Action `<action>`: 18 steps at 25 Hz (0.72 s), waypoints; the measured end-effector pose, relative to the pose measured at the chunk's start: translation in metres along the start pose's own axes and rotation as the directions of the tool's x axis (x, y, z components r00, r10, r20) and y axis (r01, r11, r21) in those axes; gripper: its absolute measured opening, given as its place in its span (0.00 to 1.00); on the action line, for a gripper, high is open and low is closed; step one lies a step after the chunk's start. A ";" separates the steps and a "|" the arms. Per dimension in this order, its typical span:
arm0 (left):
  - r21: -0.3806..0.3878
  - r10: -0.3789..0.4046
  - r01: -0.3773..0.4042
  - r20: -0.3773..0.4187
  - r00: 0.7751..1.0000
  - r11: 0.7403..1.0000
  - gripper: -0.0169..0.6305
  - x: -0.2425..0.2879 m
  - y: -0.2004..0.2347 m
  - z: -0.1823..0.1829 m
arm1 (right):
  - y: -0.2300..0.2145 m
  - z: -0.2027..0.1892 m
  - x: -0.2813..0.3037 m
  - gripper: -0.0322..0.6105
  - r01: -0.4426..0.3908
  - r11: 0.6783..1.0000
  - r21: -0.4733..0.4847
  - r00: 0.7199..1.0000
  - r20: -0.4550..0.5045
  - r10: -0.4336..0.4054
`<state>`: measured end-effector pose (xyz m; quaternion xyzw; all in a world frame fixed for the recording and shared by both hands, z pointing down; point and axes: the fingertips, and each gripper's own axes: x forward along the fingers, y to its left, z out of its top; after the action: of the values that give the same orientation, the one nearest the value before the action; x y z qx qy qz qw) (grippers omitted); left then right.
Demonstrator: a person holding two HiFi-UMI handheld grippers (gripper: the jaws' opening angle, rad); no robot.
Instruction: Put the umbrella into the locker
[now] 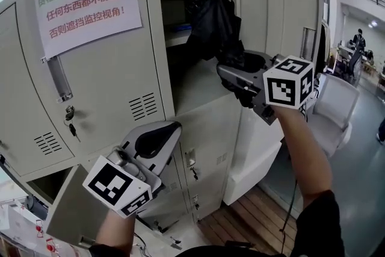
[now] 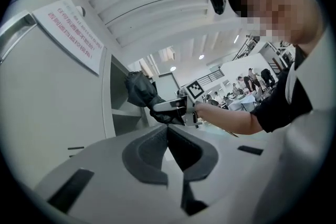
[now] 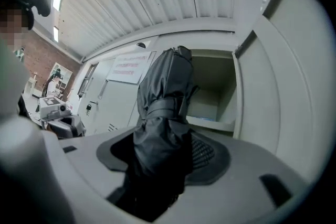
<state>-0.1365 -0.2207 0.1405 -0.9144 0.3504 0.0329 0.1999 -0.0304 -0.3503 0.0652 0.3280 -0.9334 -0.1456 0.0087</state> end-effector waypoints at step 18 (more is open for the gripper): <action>0.066 -0.030 0.029 0.008 1.000 0.997 0.05 0.041 0.002 0.043 | -0.051 0.072 0.076 0.45 0.073 0.992 -0.099 0.979 -0.182 -0.090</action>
<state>-0.1036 -0.2304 0.0923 -0.9123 0.3368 0.0227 0.2319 -0.0674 -0.4160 -0.0238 0.3775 -0.9065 -0.1571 0.1051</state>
